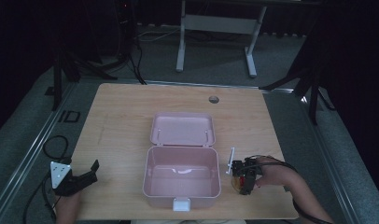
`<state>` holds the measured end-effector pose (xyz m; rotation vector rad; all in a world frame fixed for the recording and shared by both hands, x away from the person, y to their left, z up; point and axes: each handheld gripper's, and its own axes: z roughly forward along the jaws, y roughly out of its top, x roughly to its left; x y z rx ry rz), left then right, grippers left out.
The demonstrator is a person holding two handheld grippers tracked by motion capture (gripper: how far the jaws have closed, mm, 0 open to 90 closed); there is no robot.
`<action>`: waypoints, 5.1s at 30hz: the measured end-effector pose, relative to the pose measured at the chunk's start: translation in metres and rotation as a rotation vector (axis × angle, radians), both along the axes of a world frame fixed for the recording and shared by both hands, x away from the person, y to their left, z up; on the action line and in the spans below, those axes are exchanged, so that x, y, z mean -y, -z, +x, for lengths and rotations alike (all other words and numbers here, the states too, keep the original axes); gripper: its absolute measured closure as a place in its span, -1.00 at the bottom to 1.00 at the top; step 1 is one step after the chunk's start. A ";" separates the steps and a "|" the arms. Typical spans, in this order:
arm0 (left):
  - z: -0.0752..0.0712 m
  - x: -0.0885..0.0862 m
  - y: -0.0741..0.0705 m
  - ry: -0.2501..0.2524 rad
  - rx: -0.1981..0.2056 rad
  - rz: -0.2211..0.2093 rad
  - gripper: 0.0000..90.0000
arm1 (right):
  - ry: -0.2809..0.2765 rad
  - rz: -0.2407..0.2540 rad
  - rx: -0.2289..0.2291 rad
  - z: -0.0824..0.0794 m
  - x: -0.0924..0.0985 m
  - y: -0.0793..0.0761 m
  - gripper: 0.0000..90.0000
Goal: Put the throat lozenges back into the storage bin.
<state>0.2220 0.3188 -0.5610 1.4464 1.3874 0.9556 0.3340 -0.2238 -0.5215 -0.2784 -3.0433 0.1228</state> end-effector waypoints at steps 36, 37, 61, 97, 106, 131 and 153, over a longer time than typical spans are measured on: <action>0.000 0.000 0.000 -0.003 0.000 -0.003 -0.99 | 0.022 0.008 0.015 -0.016 -0.006 -0.100 -0.55; 0.000 0.000 0.000 -0.003 0.000 -0.003 -0.99 | 0.022 0.010 0.018 -0.016 -0.007 -0.104 -0.55; 0.000 0.000 0.000 0.000 0.001 -0.006 -0.99 | -0.055 0.082 0.015 -0.026 -0.063 -0.148 -0.55; 0.000 -0.001 0.000 0.005 0.001 -0.005 -0.99 | -0.234 0.062 -0.026 -0.028 -0.142 -0.094 -0.55; 0.000 -0.001 0.000 0.006 0.001 -0.005 -0.99 | -0.257 0.037 -0.041 -0.027 -0.148 -0.072 -0.55; 0.000 0.000 0.000 0.008 0.001 -0.003 -0.99 | -0.258 -0.067 -0.075 -0.025 -0.158 -0.033 -0.57; 0.000 0.000 0.000 0.005 0.001 -0.003 -0.99 | -0.214 0.269 0.069 -0.025 -0.125 -0.116 -0.74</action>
